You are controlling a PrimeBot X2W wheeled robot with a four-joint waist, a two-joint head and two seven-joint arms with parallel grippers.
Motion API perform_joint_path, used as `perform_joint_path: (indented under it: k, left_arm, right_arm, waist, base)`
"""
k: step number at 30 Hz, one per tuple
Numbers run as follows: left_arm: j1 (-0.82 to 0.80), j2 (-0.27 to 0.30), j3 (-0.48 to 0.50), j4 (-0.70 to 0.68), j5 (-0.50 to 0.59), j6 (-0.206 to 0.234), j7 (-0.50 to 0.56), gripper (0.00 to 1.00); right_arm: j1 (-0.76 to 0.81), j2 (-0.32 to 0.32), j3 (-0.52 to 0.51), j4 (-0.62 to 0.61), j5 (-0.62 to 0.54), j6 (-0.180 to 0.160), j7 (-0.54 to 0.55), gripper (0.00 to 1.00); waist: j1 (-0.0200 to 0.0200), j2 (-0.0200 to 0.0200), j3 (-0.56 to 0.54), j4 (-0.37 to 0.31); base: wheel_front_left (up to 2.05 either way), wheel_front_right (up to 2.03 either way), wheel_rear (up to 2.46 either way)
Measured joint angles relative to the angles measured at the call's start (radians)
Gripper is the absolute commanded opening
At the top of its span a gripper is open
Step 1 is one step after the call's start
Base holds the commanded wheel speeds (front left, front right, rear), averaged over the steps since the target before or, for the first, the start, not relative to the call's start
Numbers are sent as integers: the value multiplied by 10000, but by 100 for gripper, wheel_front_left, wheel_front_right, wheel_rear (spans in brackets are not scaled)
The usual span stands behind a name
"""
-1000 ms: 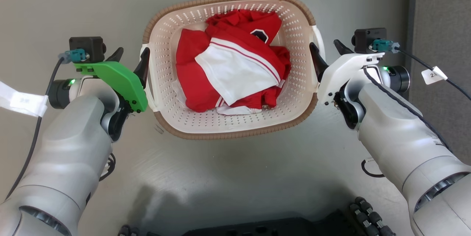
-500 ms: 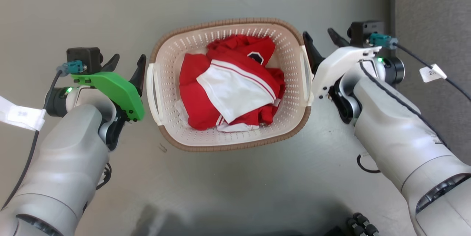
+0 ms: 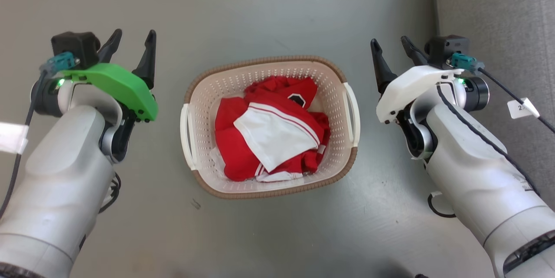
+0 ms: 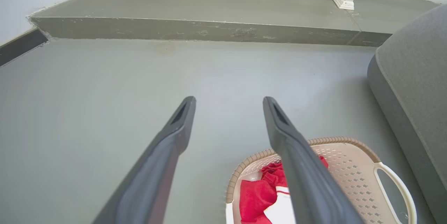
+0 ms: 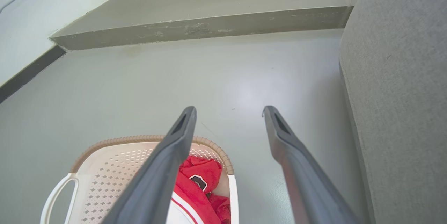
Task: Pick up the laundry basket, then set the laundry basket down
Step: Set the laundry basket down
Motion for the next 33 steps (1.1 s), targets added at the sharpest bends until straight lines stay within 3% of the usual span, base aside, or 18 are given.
perform_joint_path:
  k: [14,33]
  left_arm:
    - [2286,474,1465,-2754,1438,1277,0,100]
    - [5489,686,2247,-5175,2487,1707,0,100]
  right_arm:
    - [1691,-343,-991,-1987,-934,-257,-17,100]
    - [3837,-711,-1618,-3471,-1674,-355,-29,100]
  waist:
    - [0,0,-1773,-189]
    - [0,0,-3902,-231]
  base:
    - [0,0,0]
    - [0,0,0]
